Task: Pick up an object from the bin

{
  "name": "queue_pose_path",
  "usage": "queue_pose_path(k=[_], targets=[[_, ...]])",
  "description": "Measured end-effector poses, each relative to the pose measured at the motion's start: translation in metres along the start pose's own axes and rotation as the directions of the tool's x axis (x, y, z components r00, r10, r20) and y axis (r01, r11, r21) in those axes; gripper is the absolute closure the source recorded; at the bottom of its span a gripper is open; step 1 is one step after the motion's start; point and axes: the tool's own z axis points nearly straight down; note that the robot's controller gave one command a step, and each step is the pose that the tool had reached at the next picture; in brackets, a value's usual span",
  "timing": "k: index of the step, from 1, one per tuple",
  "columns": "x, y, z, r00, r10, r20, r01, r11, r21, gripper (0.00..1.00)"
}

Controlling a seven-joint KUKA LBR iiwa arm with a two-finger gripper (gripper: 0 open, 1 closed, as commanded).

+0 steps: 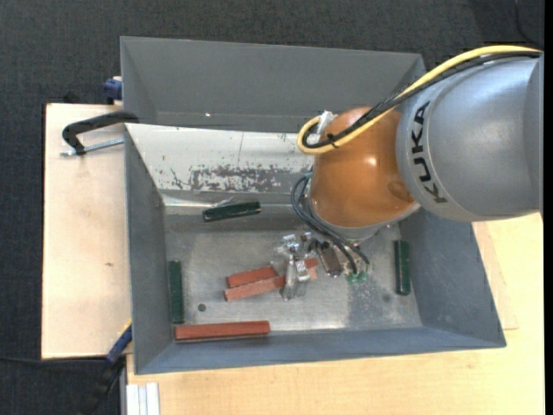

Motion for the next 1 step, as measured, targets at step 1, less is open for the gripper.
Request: queue_pose_path(k=[1], targets=[[-0.0577, -0.0209, -0.0723, 1.0, 0.003, 0.026, -0.003, 1.0, 0.003, 1.0]])
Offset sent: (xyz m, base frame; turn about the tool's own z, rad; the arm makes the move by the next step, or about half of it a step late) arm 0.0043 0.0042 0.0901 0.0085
